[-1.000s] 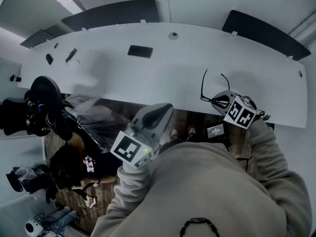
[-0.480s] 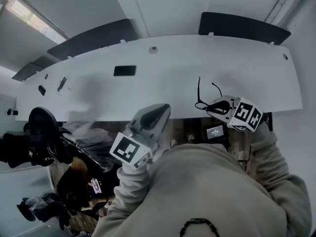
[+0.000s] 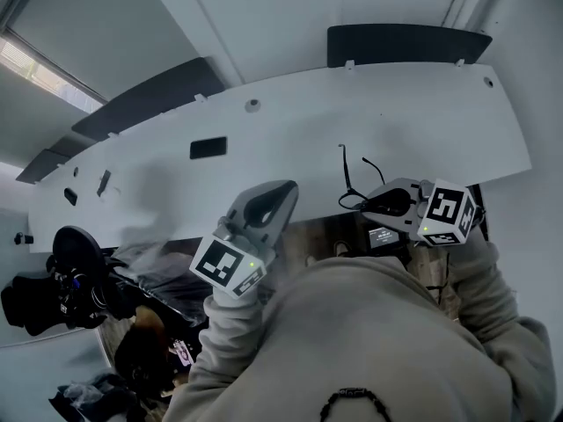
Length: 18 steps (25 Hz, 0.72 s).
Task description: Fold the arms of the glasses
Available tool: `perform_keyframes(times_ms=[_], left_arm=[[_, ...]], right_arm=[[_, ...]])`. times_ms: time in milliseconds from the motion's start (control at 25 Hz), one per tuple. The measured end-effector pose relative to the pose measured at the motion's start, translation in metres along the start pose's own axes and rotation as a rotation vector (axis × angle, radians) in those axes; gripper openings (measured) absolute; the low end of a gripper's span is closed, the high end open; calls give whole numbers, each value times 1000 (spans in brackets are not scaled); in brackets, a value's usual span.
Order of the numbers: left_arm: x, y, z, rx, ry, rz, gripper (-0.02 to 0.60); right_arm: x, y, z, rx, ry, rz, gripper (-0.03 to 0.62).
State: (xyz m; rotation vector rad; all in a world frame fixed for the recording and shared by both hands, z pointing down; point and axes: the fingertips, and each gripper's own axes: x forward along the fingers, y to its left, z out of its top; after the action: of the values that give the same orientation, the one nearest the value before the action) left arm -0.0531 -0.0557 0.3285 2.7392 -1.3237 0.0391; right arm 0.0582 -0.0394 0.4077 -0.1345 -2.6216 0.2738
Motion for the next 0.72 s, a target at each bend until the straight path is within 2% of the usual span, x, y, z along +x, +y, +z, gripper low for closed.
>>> perform_keyframes(times_ms=[440, 720], left_arm=[[24, 0, 12, 27, -18, -80, 6], [42, -7, 24, 40, -41, -125, 6]], right_arm=[[-14, 19, 22, 50, -94, 22, 58], [-32, 34, 41, 120, -190, 69, 58]])
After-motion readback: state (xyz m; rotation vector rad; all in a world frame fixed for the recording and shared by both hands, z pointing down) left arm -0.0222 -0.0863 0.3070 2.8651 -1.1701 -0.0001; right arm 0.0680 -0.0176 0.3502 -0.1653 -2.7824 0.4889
